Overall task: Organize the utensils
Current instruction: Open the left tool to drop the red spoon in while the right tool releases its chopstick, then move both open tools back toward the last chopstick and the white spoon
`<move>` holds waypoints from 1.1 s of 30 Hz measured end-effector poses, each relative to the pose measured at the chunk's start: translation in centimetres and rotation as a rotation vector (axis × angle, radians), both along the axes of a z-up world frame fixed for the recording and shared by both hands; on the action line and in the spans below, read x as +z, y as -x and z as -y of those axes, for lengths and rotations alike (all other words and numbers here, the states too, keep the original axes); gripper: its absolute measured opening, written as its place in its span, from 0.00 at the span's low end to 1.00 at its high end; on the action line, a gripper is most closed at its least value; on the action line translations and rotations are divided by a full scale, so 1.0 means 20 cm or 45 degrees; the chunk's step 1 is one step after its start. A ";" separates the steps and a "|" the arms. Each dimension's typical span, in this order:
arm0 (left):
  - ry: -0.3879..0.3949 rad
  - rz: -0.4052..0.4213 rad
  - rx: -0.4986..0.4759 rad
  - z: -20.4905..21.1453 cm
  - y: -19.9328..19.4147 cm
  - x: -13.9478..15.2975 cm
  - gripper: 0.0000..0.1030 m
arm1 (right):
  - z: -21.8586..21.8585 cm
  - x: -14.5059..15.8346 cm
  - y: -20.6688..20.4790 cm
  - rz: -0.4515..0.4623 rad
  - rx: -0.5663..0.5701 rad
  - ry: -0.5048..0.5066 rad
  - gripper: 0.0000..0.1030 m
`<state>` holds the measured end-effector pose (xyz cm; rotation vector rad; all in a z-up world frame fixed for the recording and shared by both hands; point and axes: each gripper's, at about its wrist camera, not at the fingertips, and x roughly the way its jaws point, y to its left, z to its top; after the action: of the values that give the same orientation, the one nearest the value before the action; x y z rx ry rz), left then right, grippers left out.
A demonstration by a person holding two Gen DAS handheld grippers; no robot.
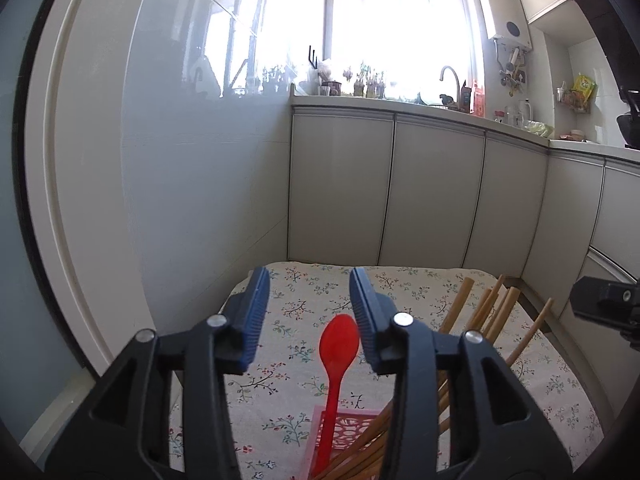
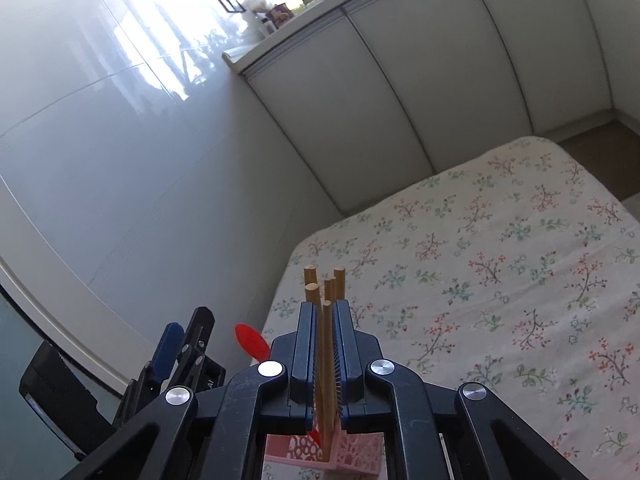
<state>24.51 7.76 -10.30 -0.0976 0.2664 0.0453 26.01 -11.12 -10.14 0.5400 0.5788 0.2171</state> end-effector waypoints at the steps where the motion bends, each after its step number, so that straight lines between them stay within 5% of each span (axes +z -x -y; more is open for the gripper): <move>1: 0.001 0.001 -0.006 0.00 0.01 0.01 0.49 | 0.00 0.01 0.00 0.000 0.006 0.001 0.12; 5: 0.014 0.003 -0.026 0.00 0.04 0.06 0.67 | 0.03 0.06 0.03 0.018 0.006 -0.012 0.37; 10: 0.042 -0.042 -0.061 -0.02 0.07 0.12 0.79 | 0.11 0.10 0.07 -0.009 -0.011 -0.027 0.48; 18: 0.032 -0.122 -0.135 0.00 0.14 0.18 0.93 | 0.27 0.14 0.17 -0.058 -0.041 -0.004 0.78; 24: -0.024 -0.209 -0.170 0.07 0.20 0.20 0.98 | 0.37 0.11 0.24 -0.143 -0.055 0.073 0.92; 33: -0.104 -0.433 -0.330 0.21 0.24 0.10 0.98 | 0.49 -0.09 0.34 -0.399 -0.011 0.177 0.94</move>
<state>19.71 3.55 -8.35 0.0273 0.6146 -0.1861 19.21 -20.83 -11.99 0.4441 0.8894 0.0825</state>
